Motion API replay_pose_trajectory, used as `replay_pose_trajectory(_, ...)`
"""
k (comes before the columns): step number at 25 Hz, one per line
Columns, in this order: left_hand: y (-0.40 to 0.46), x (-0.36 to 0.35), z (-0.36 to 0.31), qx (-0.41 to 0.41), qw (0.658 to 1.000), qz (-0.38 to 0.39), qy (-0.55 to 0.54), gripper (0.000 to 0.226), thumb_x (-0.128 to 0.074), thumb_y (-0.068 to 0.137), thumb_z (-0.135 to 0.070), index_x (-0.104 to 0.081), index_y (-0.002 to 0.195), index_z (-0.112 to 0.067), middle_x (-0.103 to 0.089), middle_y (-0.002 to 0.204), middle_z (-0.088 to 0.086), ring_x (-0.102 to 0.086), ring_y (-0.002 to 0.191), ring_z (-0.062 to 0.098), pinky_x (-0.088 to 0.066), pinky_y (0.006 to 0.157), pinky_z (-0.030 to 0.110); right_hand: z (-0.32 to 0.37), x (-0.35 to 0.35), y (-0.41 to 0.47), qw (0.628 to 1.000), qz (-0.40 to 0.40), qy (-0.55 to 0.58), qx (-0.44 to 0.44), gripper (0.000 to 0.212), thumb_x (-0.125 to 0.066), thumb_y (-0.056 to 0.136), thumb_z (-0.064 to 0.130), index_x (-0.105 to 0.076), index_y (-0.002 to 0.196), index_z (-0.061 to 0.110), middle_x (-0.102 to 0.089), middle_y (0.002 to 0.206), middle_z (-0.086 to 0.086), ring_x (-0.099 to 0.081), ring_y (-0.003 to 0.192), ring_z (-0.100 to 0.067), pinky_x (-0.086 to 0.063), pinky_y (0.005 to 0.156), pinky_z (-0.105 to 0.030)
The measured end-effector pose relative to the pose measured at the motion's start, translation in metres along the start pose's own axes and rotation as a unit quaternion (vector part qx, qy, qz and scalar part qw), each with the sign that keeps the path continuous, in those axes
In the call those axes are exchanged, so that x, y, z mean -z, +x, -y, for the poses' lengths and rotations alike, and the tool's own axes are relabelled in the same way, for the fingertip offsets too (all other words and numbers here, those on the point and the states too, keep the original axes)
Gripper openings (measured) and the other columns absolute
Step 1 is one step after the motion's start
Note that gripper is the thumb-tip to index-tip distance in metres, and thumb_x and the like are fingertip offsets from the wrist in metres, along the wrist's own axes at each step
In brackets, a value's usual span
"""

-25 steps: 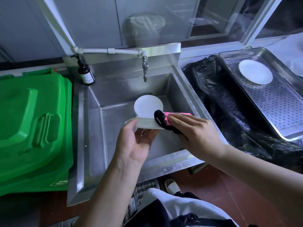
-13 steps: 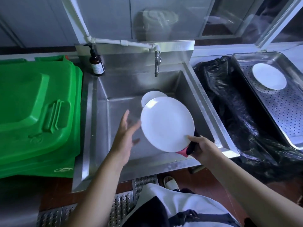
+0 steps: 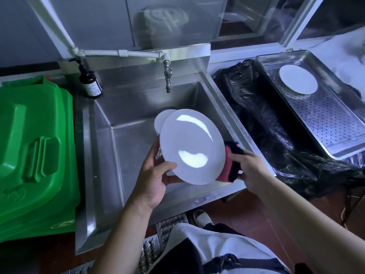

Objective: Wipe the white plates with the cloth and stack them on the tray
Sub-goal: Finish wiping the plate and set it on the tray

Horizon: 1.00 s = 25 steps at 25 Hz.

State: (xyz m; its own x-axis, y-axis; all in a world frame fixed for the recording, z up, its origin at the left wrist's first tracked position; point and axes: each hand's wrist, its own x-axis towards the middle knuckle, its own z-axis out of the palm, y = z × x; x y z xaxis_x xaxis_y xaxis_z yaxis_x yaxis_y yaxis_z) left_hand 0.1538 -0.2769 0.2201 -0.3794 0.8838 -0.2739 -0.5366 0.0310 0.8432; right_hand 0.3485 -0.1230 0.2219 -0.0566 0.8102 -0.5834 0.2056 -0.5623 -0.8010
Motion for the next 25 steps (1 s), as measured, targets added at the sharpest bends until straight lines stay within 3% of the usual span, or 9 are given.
replay_pose_trajectory(2,0.0,-0.002,-0.002,-0.004,1.0,0.008,0.006,0.08,-0.058,0.071,-0.002,-0.055,0.14,-0.041,-0.069,0.118,-0.003,-0.066,0.107,0.025,-0.061,0.072,0.057,0.015,0.001,0.005,0.969,-0.089,-0.101,0.205,0.022,-0.067,0.092,0.007,-0.078,0.102,0.023,-0.065,0.083,-0.019,-0.061,0.077,-0.025,-0.045,0.067,-0.031)
replay_pose_trajectory(5,-0.002,-0.007,-0.006,-0.022,0.999,0.036,0.003,0.079,-0.056,0.072,0.002,-0.056,0.14,-0.039,-0.067,0.12,0.001,-0.064,0.107,0.026,-0.061,0.071,0.052,0.033,-0.012,0.009,0.804,-0.083,-0.278,0.519,0.031,-0.065,0.09,0.005,-0.075,0.115,0.018,-0.066,0.102,-0.006,-0.055,0.095,-0.024,-0.042,0.082,-0.028)
replay_pose_trajectory(7,-0.004,-0.012,-0.011,-0.046,0.997,0.058,-0.007,0.08,-0.054,0.073,0.005,-0.056,0.14,-0.037,-0.066,0.122,0.003,-0.064,0.107,0.026,-0.061,0.07,0.049,0.038,-0.027,0.006,0.741,-0.056,-0.32,0.588,0.042,-0.055,0.083,0.003,-0.074,0.118,0.018,-0.066,0.108,-0.005,-0.047,0.1,-0.022,-0.038,0.089,-0.036)
replay_pose_trajectory(12,-0.005,-0.009,-0.021,-0.088,0.995,0.035,-0.026,0.082,-0.052,0.074,0.006,-0.052,0.144,-0.035,-0.067,0.121,-0.001,-0.065,0.104,0.023,-0.061,0.069,0.052,0.015,-0.026,-0.014,0.776,0.048,-0.313,0.546,0.045,-0.064,0.072,-0.005,-0.077,0.11,0.014,-0.069,0.106,-0.004,-0.056,0.097,-0.021,-0.051,0.084,-0.047)
replay_pose_trajectory(15,-0.002,-0.002,-0.021,-0.091,0.995,0.029,-0.018,0.083,-0.053,0.074,0.007,-0.05,0.146,-0.035,-0.068,0.125,-0.001,-0.068,0.106,0.023,-0.061,0.07,0.054,-0.006,-0.019,-0.043,0.765,0.193,-0.338,0.513,0.041,-0.069,0.076,-0.003,-0.077,0.111,0.018,-0.068,0.105,0.006,-0.063,0.097,-0.02,-0.052,0.087,-0.037)
replay_pose_trajectory(19,-0.002,0.0,-0.017,-0.058,0.998,0.039,-0.005,0.084,-0.054,0.074,0.004,-0.049,0.147,-0.037,-0.063,0.134,0.002,-0.067,0.11,0.027,-0.061,0.068,0.05,0.035,-0.001,-0.064,0.814,0.372,-0.33,0.302,0.019,-0.075,0.086,0.008,-0.079,0.1,0.02,-0.073,0.093,0.005,-0.068,0.084,-0.013,-0.053,0.076,-0.026)
replay_pose_trajectory(20,-0.003,-0.001,-0.015,-0.053,0.998,0.045,-0.006,0.083,-0.054,0.074,0.004,-0.05,0.146,-0.039,-0.063,0.134,0.002,-0.066,0.112,0.027,-0.061,0.07,0.052,0.046,0.003,-0.065,0.847,0.347,-0.294,0.275,0.02,-0.075,0.085,0.006,-0.078,0.096,0.023,-0.076,0.088,0.004,-0.069,0.08,-0.01,-0.053,0.072,-0.023)
replay_pose_trajectory(22,-0.004,-0.004,-0.013,-0.046,0.997,0.059,-0.006,0.082,-0.052,0.076,0.004,-0.05,0.145,-0.04,-0.062,0.132,0.002,-0.063,0.114,0.028,-0.059,0.073,0.056,0.06,0.006,-0.057,0.925,0.187,-0.176,0.281,0.032,-0.074,0.084,0.001,-0.077,0.091,0.032,-0.077,0.082,0.005,-0.069,0.072,-0.006,-0.055,0.065,-0.023)
replay_pose_trajectory(25,-0.009,-0.016,-0.011,-0.034,0.995,0.089,-0.006,0.083,-0.052,0.075,0.005,-0.051,0.144,-0.04,-0.063,0.131,0.003,-0.06,0.115,0.03,-0.058,0.075,0.064,0.067,-0.007,-0.03,0.902,-0.042,-0.173,0.393,0.025,-0.076,0.086,0.014,-0.079,0.101,0.033,-0.07,0.085,0.003,-0.065,0.072,-0.015,-0.054,0.067,-0.036)
